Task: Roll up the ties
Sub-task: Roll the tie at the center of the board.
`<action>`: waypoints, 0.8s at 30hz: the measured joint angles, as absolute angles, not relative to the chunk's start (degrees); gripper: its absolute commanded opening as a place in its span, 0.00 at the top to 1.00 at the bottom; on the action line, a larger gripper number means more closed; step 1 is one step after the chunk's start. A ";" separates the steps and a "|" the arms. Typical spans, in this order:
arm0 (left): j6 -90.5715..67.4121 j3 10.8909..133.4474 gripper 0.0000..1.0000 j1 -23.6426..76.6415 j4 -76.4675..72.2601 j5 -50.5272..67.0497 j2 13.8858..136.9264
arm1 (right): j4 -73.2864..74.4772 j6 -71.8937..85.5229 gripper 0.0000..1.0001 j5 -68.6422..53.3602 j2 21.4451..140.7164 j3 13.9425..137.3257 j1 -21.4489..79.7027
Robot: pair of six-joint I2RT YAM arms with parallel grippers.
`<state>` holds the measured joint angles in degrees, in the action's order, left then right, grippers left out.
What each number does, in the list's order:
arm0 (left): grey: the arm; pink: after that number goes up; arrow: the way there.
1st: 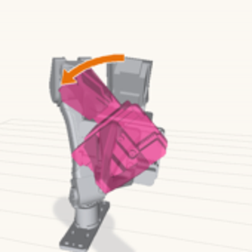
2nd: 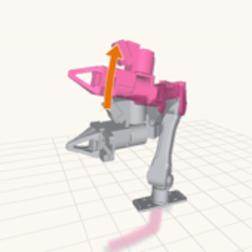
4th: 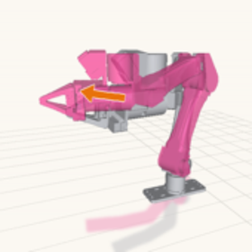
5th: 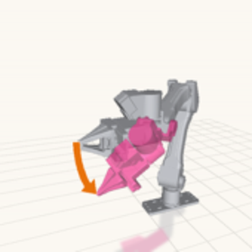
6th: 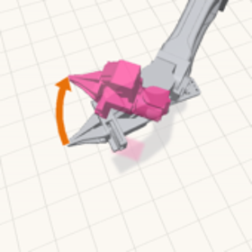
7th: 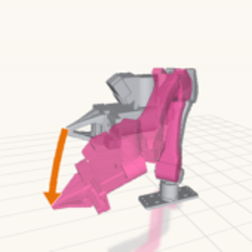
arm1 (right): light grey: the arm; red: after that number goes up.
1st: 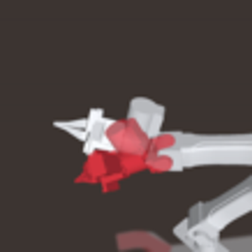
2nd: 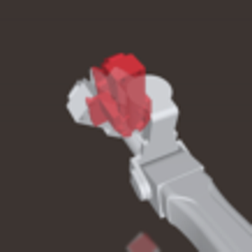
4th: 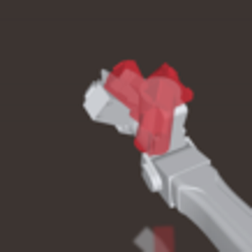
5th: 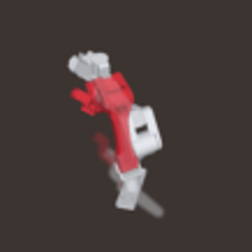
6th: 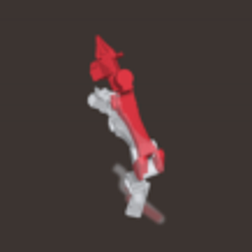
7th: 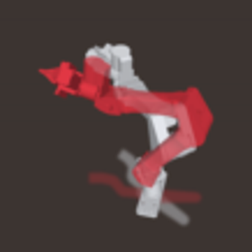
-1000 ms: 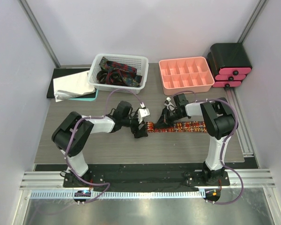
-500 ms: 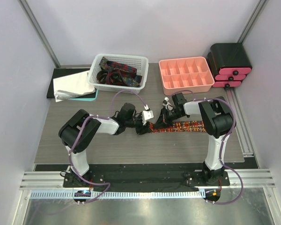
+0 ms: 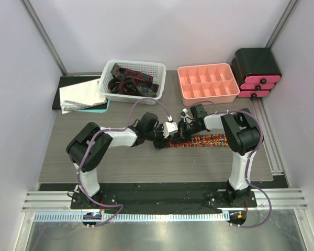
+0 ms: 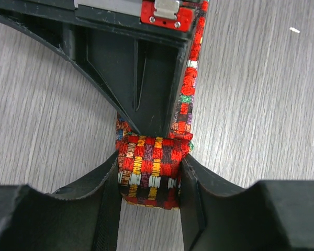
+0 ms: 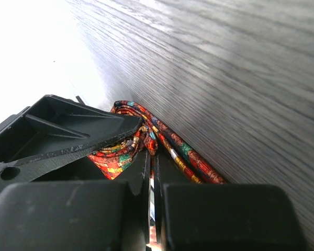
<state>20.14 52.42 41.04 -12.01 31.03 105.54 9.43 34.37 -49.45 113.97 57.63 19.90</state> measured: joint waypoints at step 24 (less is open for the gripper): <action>21.34 66.61 0.79 45.67 4.12 24.60 112.01 | 22.63 24.67 0.61 -45.45 109.21 59.64 15.00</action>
<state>21.34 66.61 45.67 4.12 24.60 112.01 22.63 24.67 -45.45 109.21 59.64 15.00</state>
